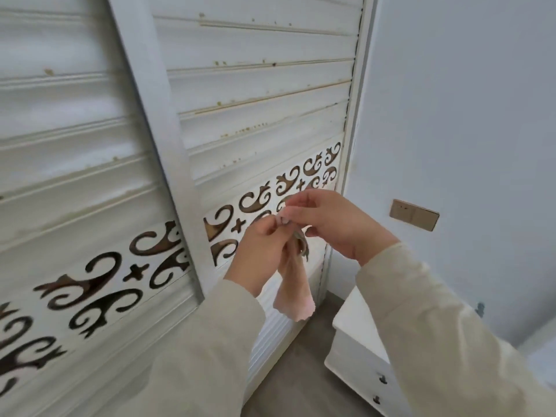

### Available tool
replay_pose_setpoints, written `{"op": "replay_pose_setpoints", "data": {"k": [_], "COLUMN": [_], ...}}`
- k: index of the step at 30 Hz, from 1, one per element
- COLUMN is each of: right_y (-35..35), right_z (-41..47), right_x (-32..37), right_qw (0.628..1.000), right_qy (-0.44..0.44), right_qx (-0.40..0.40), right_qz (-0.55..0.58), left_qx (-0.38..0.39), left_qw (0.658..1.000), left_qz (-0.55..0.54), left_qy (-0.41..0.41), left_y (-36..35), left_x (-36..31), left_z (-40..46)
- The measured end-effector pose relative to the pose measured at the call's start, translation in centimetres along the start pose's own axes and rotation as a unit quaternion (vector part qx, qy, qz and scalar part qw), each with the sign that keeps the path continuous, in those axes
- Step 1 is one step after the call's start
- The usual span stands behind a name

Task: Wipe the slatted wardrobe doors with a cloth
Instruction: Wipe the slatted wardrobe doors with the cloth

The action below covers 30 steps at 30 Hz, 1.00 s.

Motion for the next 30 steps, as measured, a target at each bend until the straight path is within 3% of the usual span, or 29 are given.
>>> {"op": "replay_pose_setpoints", "data": {"k": [10,17,21,25,30], "right_y": [-6.7,-15.7,-22.7,-31.9,-45.0], "right_z": [-7.1,-12.5,-16.5,-21.0,-28.4], "right_x": [-0.2,7.0,12.5,17.9,23.6], "right_qw": [0.987,0.966,0.952,0.945,0.929], "right_qy": [0.06,0.081,0.109,0.122,0.154], "right_qx": [0.131,0.213,0.27,0.292,0.327], "right_qz": [0.073,0.124,0.094,0.083,0.082], "left_qx": [-0.197,-0.314,-0.394,-0.505,-0.577], "left_qw": [0.977,0.949,0.918,0.86,0.813], "left_qz": [-0.063,-0.036,-0.019,-0.024,-0.021], "left_qy": [0.049,0.004,-0.027,-0.067,-0.068], "left_y": [2.5,8.2,12.8,19.0,26.2], "left_x": [-0.7,-3.2,-5.2,-6.9,-8.6], "left_z": [-13.4,-24.8,-32.5,-42.4,-55.9]}}
Point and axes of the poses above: each hand's wrist, its own z-axis towards the middle knuckle, its own y-axis out of the back of the hand, x = y × z, the point moved 1 cm from there along z, towards the middle knuckle, and after that the axes turned 14 degrees about -z, right-handed, at the moved point
